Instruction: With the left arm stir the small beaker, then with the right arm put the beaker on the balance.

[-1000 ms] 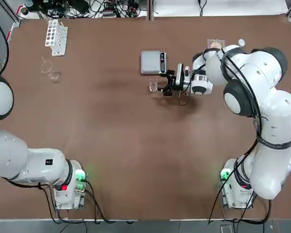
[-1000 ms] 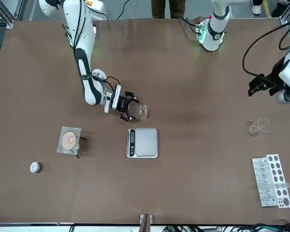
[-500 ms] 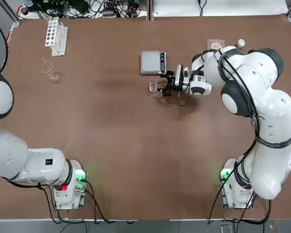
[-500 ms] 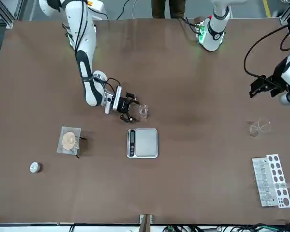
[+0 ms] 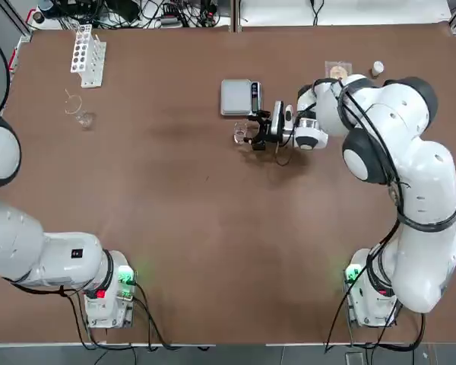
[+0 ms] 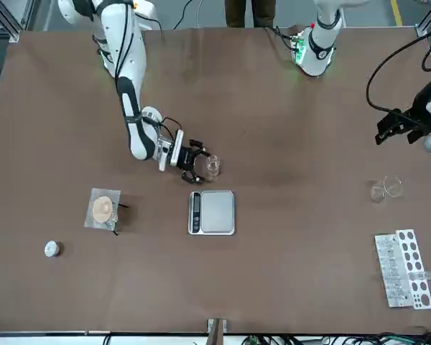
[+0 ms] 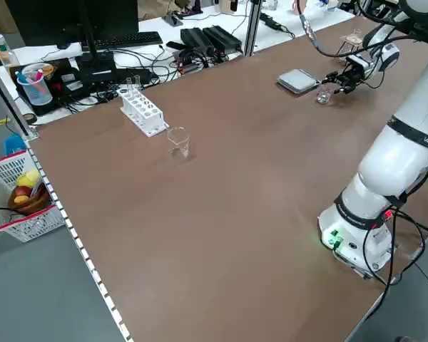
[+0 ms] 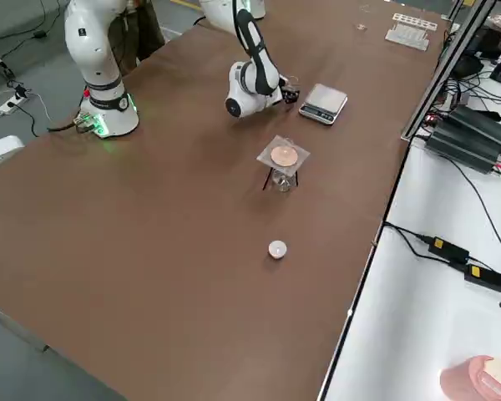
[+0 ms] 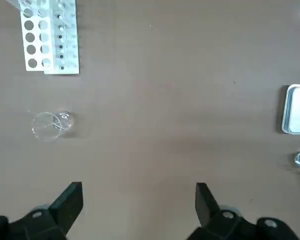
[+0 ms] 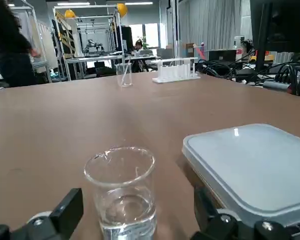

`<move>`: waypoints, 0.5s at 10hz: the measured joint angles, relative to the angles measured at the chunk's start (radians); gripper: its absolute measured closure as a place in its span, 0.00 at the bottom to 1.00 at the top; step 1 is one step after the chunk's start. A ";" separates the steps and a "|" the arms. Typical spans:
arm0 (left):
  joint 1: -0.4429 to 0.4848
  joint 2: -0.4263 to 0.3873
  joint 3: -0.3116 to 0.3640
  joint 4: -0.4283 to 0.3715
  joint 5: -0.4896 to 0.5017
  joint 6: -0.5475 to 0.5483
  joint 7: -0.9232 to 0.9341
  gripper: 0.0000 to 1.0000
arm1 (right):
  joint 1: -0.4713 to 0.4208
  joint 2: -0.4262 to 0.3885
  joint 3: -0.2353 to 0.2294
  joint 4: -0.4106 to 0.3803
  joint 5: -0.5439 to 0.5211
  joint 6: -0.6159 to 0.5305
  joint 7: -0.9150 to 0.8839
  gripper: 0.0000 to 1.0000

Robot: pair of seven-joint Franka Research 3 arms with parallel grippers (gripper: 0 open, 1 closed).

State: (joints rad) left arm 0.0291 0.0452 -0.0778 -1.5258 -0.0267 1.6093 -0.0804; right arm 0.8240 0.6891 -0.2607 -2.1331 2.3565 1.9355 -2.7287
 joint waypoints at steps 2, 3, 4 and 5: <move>0.000 0.000 0.000 0.000 0.000 0.000 0.000 0.00 | 0.005 0.003 0.000 0.005 0.009 0.000 0.000 0.02; 0.000 0.000 0.000 0.000 0.000 0.000 0.000 0.00 | 0.009 0.003 0.000 0.009 0.017 0.000 0.000 0.02; 0.000 0.000 0.000 0.000 0.000 0.000 0.000 0.00 | 0.011 0.003 0.000 0.014 0.018 0.001 0.000 0.02; 0.000 0.000 0.001 0.000 0.000 0.001 0.000 0.00 | 0.012 0.003 0.000 0.017 0.018 0.001 0.000 0.03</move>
State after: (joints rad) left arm 0.0292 0.0452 -0.0771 -1.5258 -0.0267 1.6100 -0.0804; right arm 0.8359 0.6921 -0.2607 -2.1158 2.3750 1.9366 -2.7288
